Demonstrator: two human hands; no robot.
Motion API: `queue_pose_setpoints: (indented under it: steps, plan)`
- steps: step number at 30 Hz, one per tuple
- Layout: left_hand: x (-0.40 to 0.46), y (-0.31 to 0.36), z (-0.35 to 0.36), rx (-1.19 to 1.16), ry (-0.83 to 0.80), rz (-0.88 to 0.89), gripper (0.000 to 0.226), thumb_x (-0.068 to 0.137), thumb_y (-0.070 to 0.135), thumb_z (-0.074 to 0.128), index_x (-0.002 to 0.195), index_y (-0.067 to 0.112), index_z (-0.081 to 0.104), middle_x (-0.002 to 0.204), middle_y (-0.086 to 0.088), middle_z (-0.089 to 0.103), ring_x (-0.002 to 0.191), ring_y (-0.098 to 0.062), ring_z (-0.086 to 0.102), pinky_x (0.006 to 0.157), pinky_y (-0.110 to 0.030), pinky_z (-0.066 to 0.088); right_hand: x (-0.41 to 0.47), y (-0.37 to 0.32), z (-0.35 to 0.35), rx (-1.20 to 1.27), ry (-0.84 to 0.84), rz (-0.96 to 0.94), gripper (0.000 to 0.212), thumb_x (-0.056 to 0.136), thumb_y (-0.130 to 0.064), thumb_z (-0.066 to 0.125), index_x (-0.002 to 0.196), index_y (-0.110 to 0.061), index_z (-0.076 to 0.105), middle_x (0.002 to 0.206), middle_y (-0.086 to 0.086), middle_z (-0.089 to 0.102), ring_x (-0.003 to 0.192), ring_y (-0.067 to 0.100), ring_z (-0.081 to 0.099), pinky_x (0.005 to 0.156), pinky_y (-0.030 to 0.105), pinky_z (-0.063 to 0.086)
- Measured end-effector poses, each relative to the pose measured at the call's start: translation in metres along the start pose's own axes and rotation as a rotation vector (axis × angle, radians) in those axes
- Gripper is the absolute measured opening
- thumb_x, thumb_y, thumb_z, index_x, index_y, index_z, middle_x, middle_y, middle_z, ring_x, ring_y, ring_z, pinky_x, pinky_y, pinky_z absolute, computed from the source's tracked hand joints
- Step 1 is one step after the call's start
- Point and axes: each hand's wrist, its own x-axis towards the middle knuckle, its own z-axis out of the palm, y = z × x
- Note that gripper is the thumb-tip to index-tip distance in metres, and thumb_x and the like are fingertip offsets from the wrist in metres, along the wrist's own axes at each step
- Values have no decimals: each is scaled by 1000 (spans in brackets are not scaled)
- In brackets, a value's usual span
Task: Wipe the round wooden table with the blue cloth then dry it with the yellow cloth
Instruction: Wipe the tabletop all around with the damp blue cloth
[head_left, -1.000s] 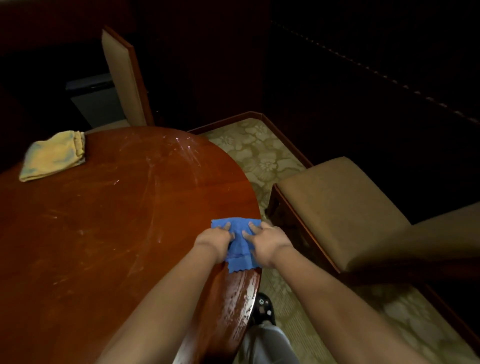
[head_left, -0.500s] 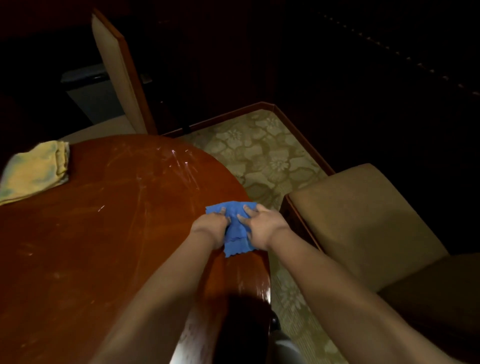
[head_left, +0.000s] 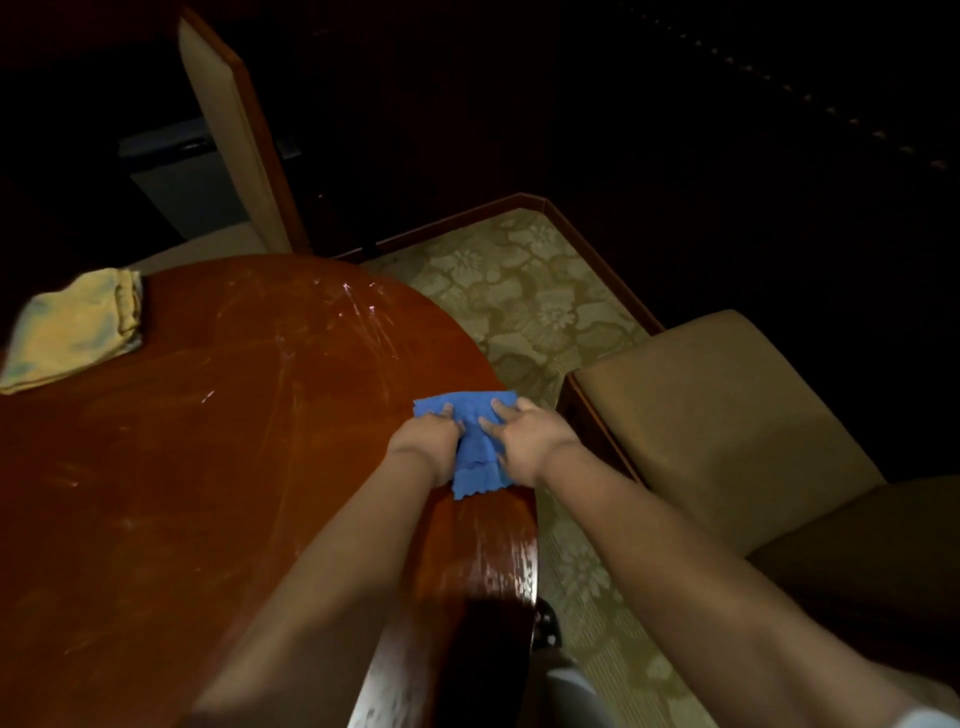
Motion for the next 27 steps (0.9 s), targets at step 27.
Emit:
queue_pose_setpoints:
  steps: [27]
  plan:
    - [-152,62,103,122,-2,212,58,98,19,46,151,19,23,161,-6,0,144,-27,20,109,-36,34,-175,-109,91,72,-41,103,61,102,-33,36,154,-23,7,162,4,0,145,25,15,105,37,34]
